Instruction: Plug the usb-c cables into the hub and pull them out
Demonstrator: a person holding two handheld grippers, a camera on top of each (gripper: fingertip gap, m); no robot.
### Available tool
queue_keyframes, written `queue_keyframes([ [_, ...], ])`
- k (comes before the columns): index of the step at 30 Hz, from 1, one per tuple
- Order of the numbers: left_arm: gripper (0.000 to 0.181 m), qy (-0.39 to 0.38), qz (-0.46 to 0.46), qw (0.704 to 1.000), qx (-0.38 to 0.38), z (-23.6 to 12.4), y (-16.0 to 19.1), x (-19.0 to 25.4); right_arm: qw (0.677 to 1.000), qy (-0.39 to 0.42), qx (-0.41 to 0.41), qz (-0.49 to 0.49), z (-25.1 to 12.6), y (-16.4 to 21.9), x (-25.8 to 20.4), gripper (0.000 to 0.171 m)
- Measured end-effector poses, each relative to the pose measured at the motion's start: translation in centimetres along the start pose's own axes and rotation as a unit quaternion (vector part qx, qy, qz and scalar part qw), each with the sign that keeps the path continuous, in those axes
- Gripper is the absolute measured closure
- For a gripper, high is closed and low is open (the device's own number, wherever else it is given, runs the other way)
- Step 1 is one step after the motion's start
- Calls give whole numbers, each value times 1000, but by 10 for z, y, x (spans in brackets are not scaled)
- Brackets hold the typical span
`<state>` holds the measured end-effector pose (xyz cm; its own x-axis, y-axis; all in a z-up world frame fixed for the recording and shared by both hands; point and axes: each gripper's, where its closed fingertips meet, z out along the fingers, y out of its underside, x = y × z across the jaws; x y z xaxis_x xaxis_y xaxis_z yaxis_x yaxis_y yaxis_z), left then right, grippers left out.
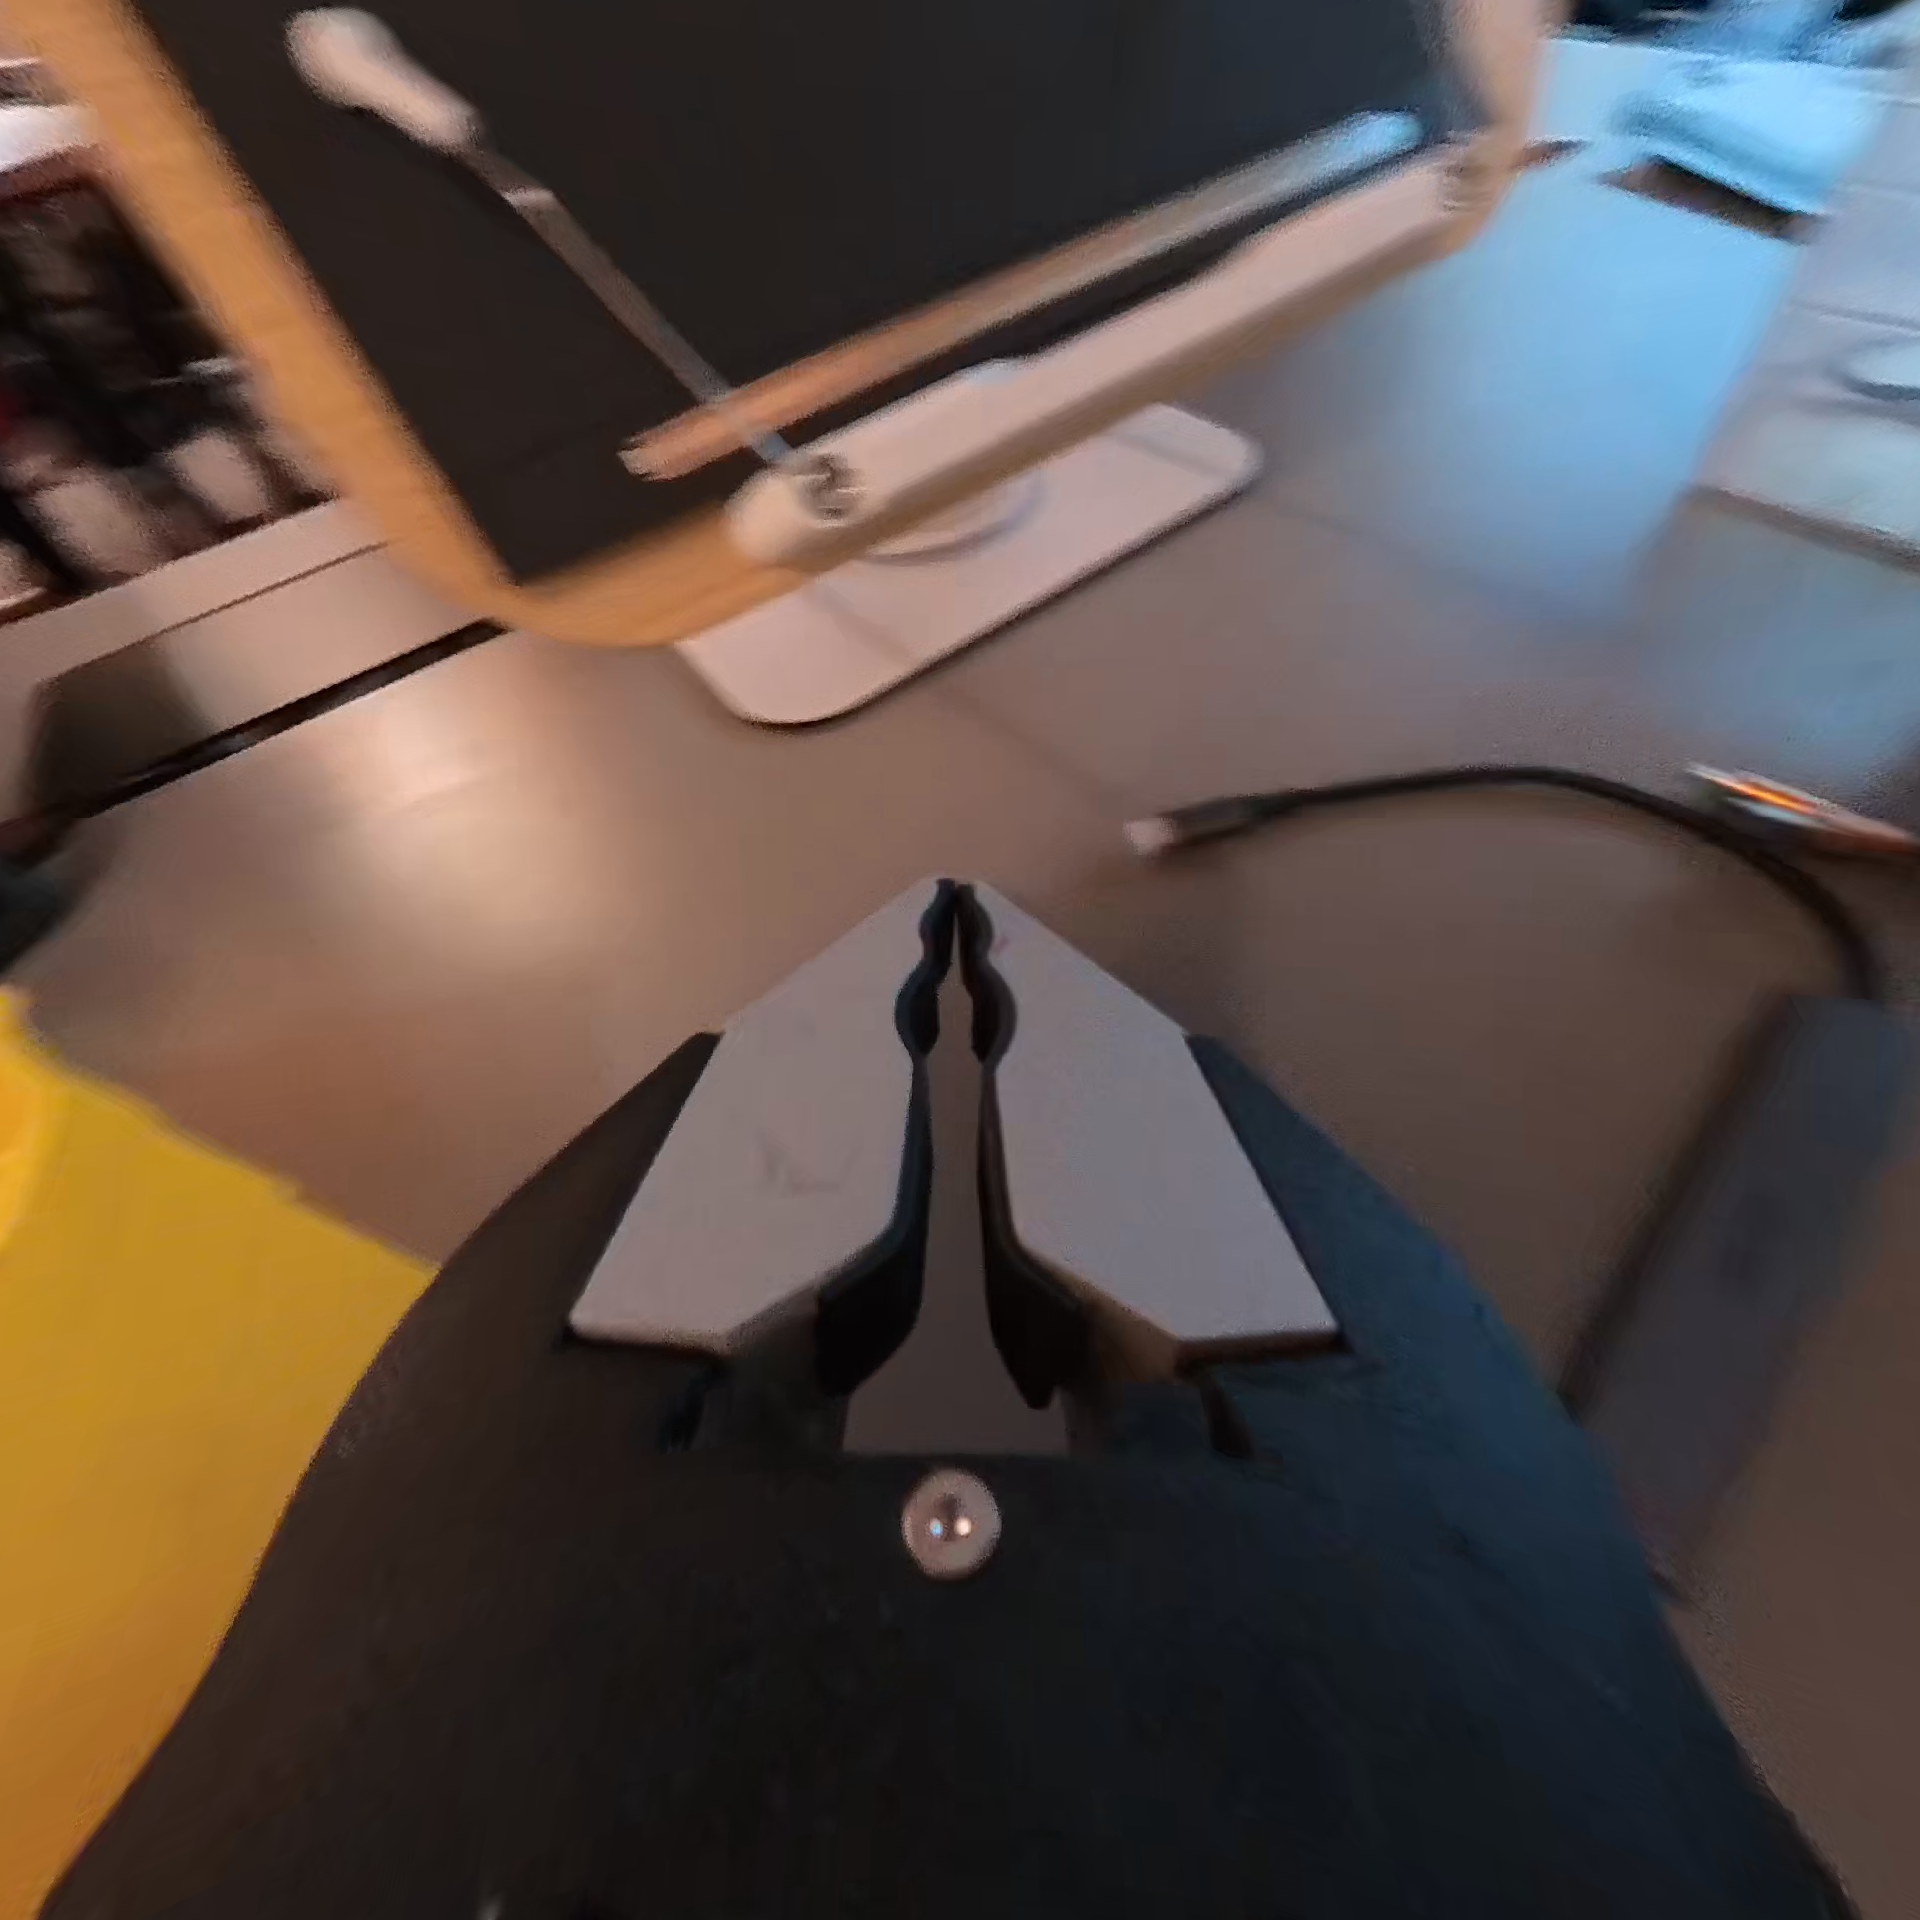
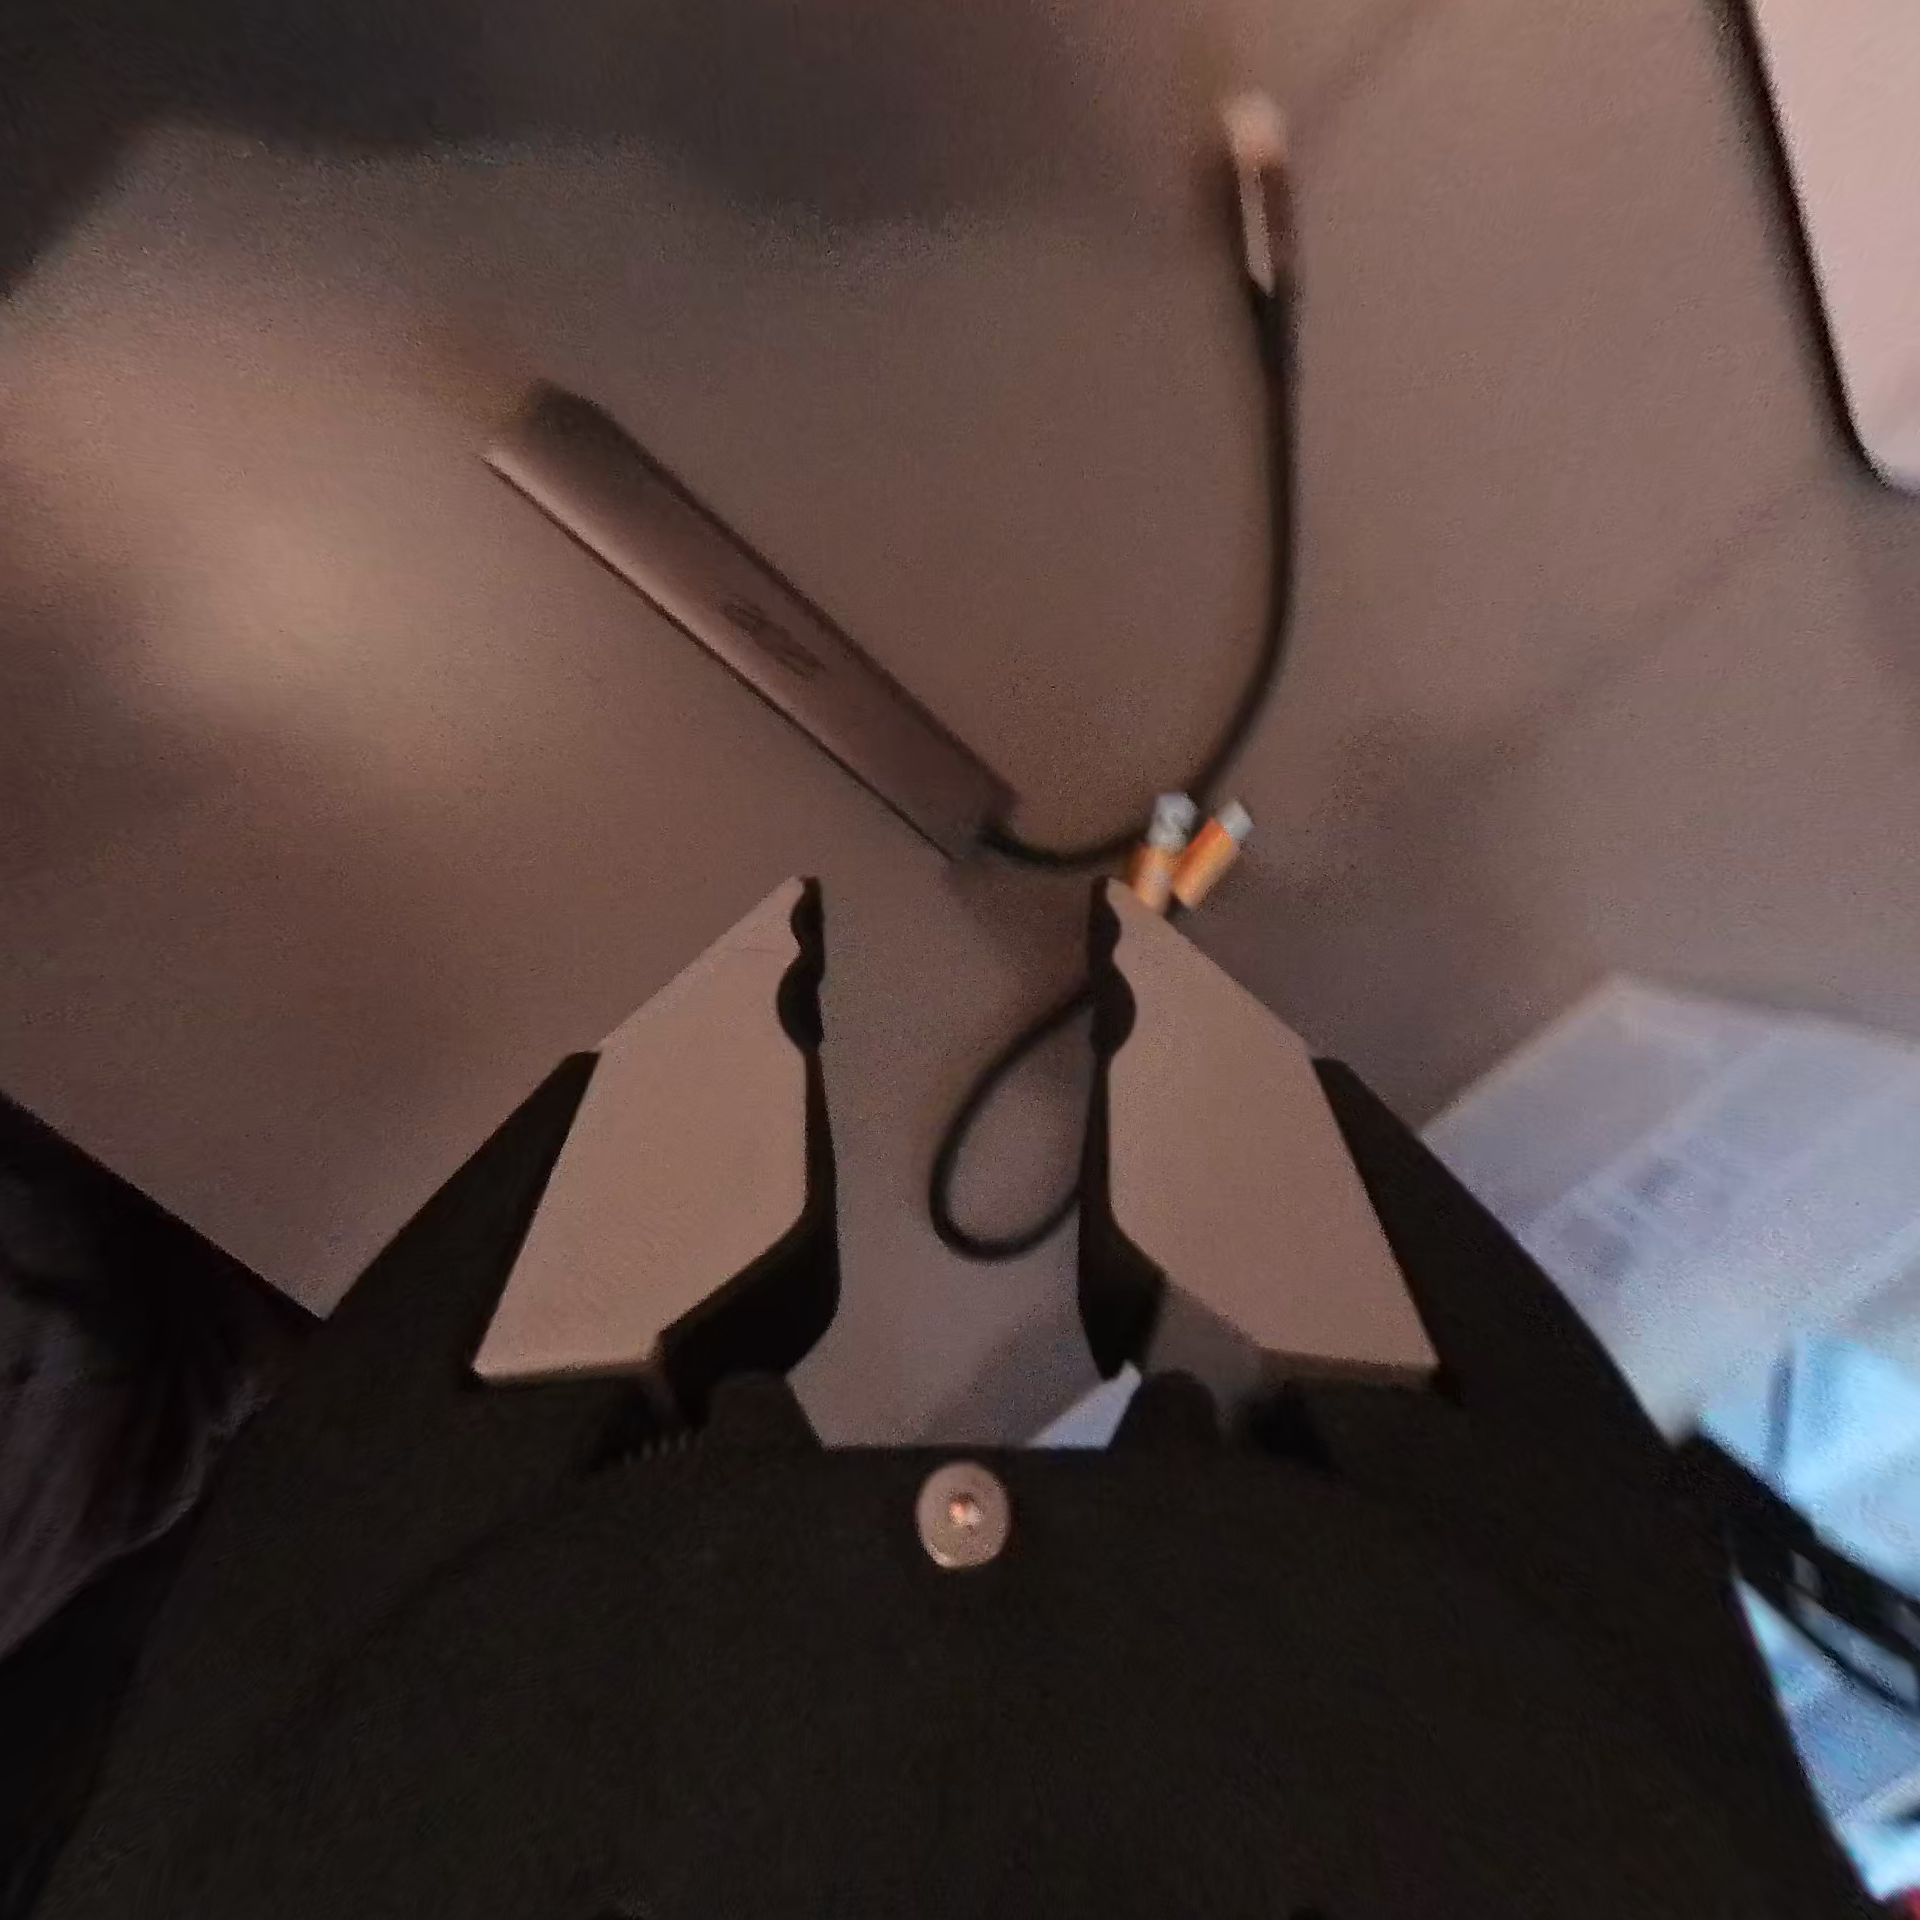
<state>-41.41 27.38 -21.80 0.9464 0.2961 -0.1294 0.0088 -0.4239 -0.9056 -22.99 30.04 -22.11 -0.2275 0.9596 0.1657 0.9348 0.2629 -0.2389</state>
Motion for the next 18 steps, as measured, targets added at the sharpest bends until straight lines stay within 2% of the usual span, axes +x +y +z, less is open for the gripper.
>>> queue_keyframes([
  [2,181,-65,-33,997,-14,3,5,-28,998,-27,14,-54,11,-13,-20,119],
  [5,181,-90,-100,991,-25,1,13,-56,995,-50,1,-88,31,-18,-32,117],
  [7,181,-113,-113,987,-32,-1,19,-77,995,-71,-6,-64,43,-19,-32,114],
  [9,181,-189,-115,974,-43,-9,28,-113,995,-95,-11,-35,51,-18,-31,108],
  [11,181,-219,-125,967,-39,-17,31,-134,995,-93,-7,-36,55,-17,-29,112],
  [14,152,-129,-132,982,-45,-9,32,-112,994,-94,13,-57,55,-19,-32,112],
  [15,151,-97,-130,985,-52,-5,32,-99,993,-97,20,-68,55,-20,-33,116],
  [17,148,-44,-113,991,-65,1,31,-73,989,-105,46,-91,55,-26,-36,131],
  [18,146,-25,-96,993,-69,2,31,-62,987,-108,63,-99,56,-31,-37,144],
])
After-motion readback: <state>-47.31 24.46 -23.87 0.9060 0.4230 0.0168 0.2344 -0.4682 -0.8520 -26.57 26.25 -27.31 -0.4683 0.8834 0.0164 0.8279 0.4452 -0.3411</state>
